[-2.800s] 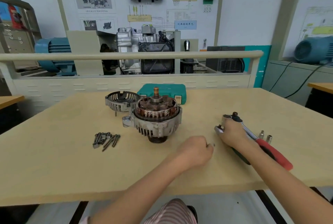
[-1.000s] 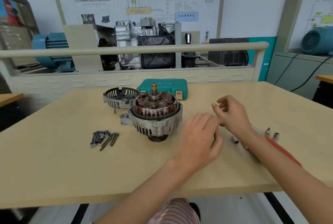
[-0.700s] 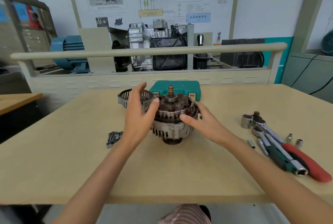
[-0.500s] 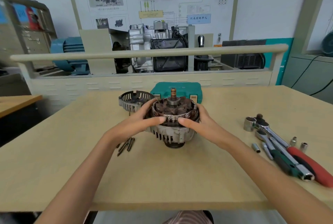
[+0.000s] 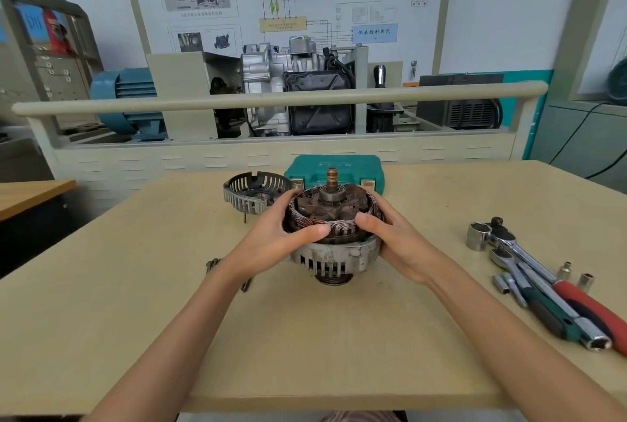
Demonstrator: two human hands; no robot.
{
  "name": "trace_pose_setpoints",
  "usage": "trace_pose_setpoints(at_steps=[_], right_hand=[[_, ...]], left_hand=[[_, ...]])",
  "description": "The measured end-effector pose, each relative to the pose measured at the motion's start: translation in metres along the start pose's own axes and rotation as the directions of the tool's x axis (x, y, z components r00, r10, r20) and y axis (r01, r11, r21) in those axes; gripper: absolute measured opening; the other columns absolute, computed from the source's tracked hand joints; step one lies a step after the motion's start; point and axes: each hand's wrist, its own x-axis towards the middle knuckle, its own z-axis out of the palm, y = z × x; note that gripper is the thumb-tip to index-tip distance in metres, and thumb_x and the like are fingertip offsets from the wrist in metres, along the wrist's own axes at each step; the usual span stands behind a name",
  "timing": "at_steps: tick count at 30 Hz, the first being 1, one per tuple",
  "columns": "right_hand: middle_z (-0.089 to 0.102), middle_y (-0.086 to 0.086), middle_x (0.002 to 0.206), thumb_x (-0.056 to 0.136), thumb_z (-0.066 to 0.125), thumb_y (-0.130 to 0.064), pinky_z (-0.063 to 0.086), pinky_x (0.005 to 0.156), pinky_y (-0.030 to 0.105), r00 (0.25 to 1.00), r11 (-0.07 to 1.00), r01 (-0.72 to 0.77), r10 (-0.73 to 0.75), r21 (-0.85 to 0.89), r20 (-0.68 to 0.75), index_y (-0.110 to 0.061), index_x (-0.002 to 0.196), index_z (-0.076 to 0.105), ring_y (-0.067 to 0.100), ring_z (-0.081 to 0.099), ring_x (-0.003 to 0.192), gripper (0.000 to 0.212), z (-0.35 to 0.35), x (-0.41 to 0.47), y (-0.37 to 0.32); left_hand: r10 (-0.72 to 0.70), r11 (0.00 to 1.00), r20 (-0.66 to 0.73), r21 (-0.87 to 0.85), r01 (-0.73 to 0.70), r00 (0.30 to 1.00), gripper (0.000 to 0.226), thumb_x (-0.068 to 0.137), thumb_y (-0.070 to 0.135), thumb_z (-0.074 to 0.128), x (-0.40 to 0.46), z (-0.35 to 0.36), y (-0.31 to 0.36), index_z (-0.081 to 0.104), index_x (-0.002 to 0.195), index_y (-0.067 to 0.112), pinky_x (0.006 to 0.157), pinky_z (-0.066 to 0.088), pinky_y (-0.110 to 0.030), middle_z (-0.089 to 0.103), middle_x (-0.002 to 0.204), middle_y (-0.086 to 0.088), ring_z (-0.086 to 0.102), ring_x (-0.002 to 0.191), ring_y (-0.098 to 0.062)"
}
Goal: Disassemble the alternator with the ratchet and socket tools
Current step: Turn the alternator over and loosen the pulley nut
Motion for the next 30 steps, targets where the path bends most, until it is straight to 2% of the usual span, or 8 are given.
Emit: trace_pose_setpoints(at_steps=[2,4,11,17,20,24,28,30], right_hand=[[0.062,-0.002,0.122,0.053,0.080,-0.039,0.054,0.080,0.027,1.000,0.998,0.008,-0.008,0.060,-0.003,-0.037,0.120,0.054,0.012,0.064,0.104,0.072,0.002,0.001,0.000],[0.064,-0.002,0.120,0.047,0.086,-0.043,0.054,0.075,0.025,1.000,0.996,0.010,-0.009,0.092,-0.008,-0.037,0.118,0.055,0.012,0.065,0.102,0.078,0.002,0.002,0.000],[0.057,-0.001,0.129,0.051,0.077,-0.043,0.051,0.085,0.031,1.000,0.999,-0.003,0.004,0.035,-0.028,-0.036,0.133,0.045,0.012,0.062,0.107,0.088,-0.001,0.003,0.000],[0.056,-0.001,0.130,0.034,0.087,-0.059,0.050,0.091,0.036,1.000,0.999,-0.024,0.024,-0.025,-0.006,-0.036,0.136,0.043,0.016,0.059,0.112,0.113,-0.003,0.005,-0.004],[0.056,-0.001,0.130,0.032,0.089,-0.057,0.050,0.090,0.032,1.000,0.999,-0.018,0.017,0.051,0.018,-0.033,0.134,0.045,0.015,0.059,0.113,0.113,-0.003,0.006,-0.003],[0.054,0.003,0.133,0.036,0.088,-0.057,0.048,0.095,0.035,0.998,0.997,-0.028,0.023,0.070,0.060,-0.032,0.134,0.046,0.019,0.057,0.117,0.110,-0.005,0.006,-0.005],[0.050,0.003,0.137,0.030,0.086,-0.063,0.042,0.103,0.041,0.998,0.999,-0.024,0.023,0.023,0.054,-0.032,0.138,0.040,0.020,0.052,0.122,0.122,-0.004,0.001,-0.005],[0.051,0.002,0.134,0.025,0.085,-0.065,0.044,0.100,0.037,0.998,0.999,-0.009,0.012,-0.042,0.057,-0.028,0.138,0.037,0.018,0.053,0.120,0.128,-0.005,-0.002,-0.005]], left_hand=[[0.012,1.000,-0.052,0.018,-0.011,0.999,0.088,0.061,0.064,0.069,0.000,0.002,-0.002,0.036,0.137,0.033,0.084,0.042,-0.006,0.051,0.120,0.028,0.049,0.106,0.018],[0.026,0.999,-0.084,0.023,-0.024,0.996,0.084,0.062,0.062,0.068,0.000,0.004,-0.002,0.038,0.136,0.035,0.076,0.041,-0.001,0.049,0.113,0.034,0.048,0.100,0.023],[0.056,0.997,-0.145,0.058,-0.048,0.988,0.062,0.055,0.069,0.064,-0.003,0.009,0.003,0.041,0.111,0.052,0.072,0.038,0.004,0.050,0.105,0.036,0.048,0.094,0.027],[0.069,0.993,-0.211,0.112,-0.046,0.975,0.063,0.056,0.073,0.063,-0.002,0.014,-0.002,0.045,0.113,0.052,0.086,0.046,-0.016,0.058,0.108,0.032,0.055,0.102,0.012],[0.061,0.984,-0.275,0.176,-0.012,0.960,0.054,0.053,0.079,0.057,-0.005,0.019,0.001,0.040,0.101,0.061,0.070,0.038,0.002,0.051,0.093,0.048,0.045,0.090,0.030],[0.028,0.976,-0.385,0.210,0.058,0.922,0.092,0.045,0.087,0.051,-0.012,0.030,0.006,0.037,0.123,0.042,0.067,0.030,-0.002,0.048,0.102,0.030,0.044,0.082,0.022],[-0.017,0.972,-0.461,0.202,0.124,0.887,0.091,0.038,0.091,0.052,-0.019,0.043,0.014,0.028,0.112,0.044,0.063,0.026,-0.005,0.046,0.100,0.028,0.047,0.081,0.010],[-0.033,0.970,-0.486,0.196,0.145,0.873,0.090,0.037,0.092,0.051,-0.021,0.049,0.016,0.024,0.109,0.044,0.062,0.025,-0.006,0.044,0.107,0.024,0.047,0.086,0.002]])
